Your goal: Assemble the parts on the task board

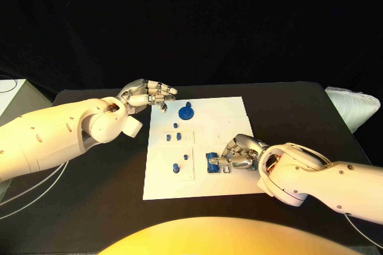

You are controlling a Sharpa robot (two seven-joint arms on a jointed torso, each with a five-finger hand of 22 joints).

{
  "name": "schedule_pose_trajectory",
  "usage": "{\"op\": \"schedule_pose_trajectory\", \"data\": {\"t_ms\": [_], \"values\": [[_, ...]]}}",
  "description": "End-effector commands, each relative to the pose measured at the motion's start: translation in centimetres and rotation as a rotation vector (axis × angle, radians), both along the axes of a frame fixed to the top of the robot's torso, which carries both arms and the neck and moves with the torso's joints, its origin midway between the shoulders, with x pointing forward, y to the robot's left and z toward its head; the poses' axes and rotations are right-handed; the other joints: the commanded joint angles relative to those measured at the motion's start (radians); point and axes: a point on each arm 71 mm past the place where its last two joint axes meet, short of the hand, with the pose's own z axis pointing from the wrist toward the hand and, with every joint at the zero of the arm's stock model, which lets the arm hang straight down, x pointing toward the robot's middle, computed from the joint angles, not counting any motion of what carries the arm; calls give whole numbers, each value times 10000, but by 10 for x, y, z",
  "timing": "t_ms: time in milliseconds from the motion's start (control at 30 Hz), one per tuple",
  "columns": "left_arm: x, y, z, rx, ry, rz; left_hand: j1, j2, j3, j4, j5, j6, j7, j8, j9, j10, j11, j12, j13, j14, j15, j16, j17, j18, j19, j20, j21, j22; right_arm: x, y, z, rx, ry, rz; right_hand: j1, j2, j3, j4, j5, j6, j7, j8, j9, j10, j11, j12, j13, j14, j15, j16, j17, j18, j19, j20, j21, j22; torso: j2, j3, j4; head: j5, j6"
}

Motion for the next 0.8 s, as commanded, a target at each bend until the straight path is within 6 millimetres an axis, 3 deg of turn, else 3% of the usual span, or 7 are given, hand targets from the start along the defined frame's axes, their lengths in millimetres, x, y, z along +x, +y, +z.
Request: {"op": "schedule_pose_trajectory", "data": {"t_ms": [33, 200, 267, 333, 500, 800], "values": [[0, -2, 1, -117, 15, -87, 0, 75, -27, 55, 53, -47, 3, 27, -1, -40, -4, 49, 12, -55, 39, 54, 14, 147, 50, -6, -67, -14, -1, 1, 1, -15, -187, 394, 171, 80, -96, -2, 58, -80, 10, 51, 11, 800, -45, -19, 2346, 964, -69, 62, 2257, -197, 70, -16, -72, 13, 0, 7, -1, 9, 1], [0, -1, 0, -111, 20, -78, 0, 75, -27, 55, 53, -47, 3, 27, -1, -40, -4, 49, 12, -55, 39, 54, 14, 147, 50, -6, -67, -14, -3, -1, 2, 36, -210, 655, 1513, 22, -159, -70, 118, -147, 8, 100, -13, 812, -47, -8, 2367, 965, -74, 62, 2261, -198, 83, -22, -110, 59, -2, 12, -5, 22, 1], [0, -1, 0, -110, 20, -75, 6, 86, -20, 58, 55, -51, 3, 31, -1, -47, -4, 55, 12, -57, 39, 55, 14, 148, 53, -6, -70, -15, -3, -1, 2, 88, -263, 701, 1888, -17, -119, -50, -134, -150, 11, 108, -32, 808, -47, -18, 2363, 966, -73, 63, 2265, -202, 92, -22, -110, 84, -2, 12, -6, 24, 1], [0, -1, 0, -113, 19, -78, 6, 86, -20, 58, 55, -51, 3, 31, -1, -47, -4, 55, 12, -57, 39, 55, 14, 148, 53, -6, -70, -15, -3, -3, 4, 195, -398, 655, 2041, -29, -78, -40, -256, -150, 11, 109, -45, 808, -47, -18, 2365, 966, -72, 62, 2263, -202, 93, -21, -120, 89, -2, 13, -2, 14, 1], [-1, -1, 0, -128, -5, -63, 6, 86, -20, 58, 55, -51, 3, 31, -1, -47, -4, 55, 12, -57, 39, 55, 14, 148, 53, -6, -70, -15, -1, -19, 10, 661, -928, 158, 2377, -38, 21, -38, -98, -501, 149, -108, -161, 834, 59, 20, 2396, 970, 3, 68, 2282, -207, 99, 23, -150, 108, -12, 2, 0, -13, 1], [-1, 2, 0, -136, -81, 43, 6, 86, -20, 58, 55, -51, 3, 31, -1, -47, -4, 55, 12, -57, 39, 55, 14, 148, 53, -6, -70, -15, 6, -67, 28, 762, -1234, -910, 2825, -176, 82, -79, -48, -719, 265, -287, -245, 978, 162, 248, 2563, 964, 94, 59, 2258, -201, 84, 101, -208, 112, -16, -12, -15, -160, 1]]}}
